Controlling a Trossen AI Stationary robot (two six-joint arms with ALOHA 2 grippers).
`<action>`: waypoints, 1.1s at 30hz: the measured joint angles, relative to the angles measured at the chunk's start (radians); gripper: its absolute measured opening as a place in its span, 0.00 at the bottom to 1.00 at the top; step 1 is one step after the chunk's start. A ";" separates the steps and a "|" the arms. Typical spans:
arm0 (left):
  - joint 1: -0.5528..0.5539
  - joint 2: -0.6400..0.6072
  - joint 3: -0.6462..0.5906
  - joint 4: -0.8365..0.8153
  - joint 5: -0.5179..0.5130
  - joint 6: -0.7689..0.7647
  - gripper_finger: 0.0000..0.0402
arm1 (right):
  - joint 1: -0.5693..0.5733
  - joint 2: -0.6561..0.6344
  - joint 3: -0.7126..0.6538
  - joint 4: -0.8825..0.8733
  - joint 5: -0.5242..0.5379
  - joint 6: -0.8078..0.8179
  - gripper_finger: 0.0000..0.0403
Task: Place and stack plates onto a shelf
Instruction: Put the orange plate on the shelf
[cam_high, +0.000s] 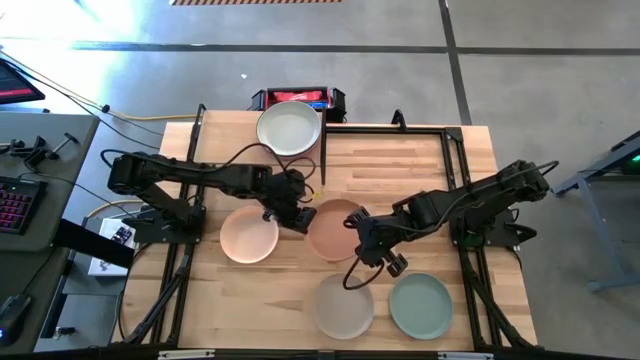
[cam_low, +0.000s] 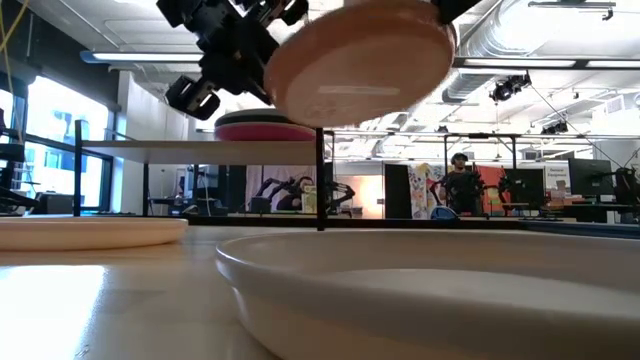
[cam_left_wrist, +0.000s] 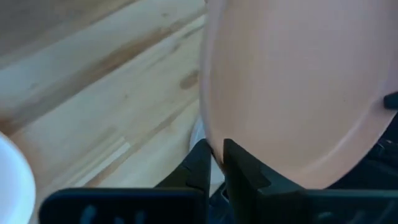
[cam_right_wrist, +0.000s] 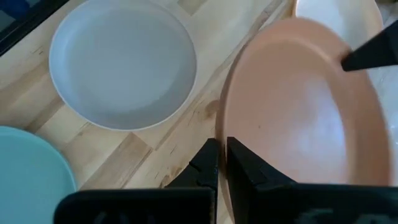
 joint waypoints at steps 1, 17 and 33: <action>0.000 0.000 0.000 0.001 -0.010 0.002 0.03 | 0.000 0.000 0.000 0.000 -0.001 0.000 0.00; -0.001 0.000 0.000 0.002 -0.034 0.042 0.00 | 0.000 0.000 0.000 -0.006 0.003 0.000 0.00; 0.000 0.000 0.000 0.004 -0.031 0.052 0.00 | 0.000 0.000 0.000 -0.010 0.044 0.004 0.00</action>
